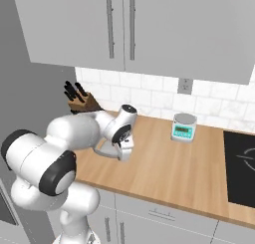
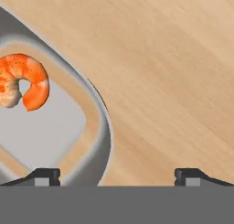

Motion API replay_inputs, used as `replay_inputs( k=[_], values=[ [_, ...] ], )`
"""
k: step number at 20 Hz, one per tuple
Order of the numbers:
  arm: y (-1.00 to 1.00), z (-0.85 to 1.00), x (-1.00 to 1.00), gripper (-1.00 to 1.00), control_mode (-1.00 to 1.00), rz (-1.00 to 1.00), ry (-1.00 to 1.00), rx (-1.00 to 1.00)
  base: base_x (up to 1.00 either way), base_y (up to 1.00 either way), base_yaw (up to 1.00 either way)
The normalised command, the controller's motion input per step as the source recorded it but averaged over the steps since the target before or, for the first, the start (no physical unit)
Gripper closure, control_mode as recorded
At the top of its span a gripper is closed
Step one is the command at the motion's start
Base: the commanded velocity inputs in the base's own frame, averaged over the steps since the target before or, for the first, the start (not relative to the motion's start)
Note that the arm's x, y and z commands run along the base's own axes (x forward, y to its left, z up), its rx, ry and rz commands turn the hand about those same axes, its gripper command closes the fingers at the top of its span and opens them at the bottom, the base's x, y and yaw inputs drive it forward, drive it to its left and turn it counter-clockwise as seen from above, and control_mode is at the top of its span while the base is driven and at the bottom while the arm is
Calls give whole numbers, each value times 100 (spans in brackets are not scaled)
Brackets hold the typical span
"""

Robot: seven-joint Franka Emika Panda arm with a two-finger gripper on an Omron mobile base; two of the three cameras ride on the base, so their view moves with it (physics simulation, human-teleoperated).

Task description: Take the meat container that has the shrimp and place it on the second highest rack of the freezer. Then take the vegetable container that has the lemon wedge and tomato and place it on the highest rack of the freezer.

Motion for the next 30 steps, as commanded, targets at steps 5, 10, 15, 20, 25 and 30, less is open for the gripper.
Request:
replay_inputs(
  k=[5, 10, 15, 20, 25, 30],
  values=[
    [11, -37, 2, -100, -100, 5, 0, -2, 0, 0, 0],
    [16, -31, 7, -100, -100, 2, 0, -2, 0, 0, 0],
    [11, -15, 19, 100, -100, 0, 3, 0, 0, 0, 0],
    [0, 0, 1, 100, -100, 0, 1, 0, 0, 0, 0],
    [3, 0, -8, 100, -100, 0, -1, 0, 0, 0, 0],
    [34, 21, -57, 100, -100, 0, -12, -4, 0, 0, 0]
  ],
)
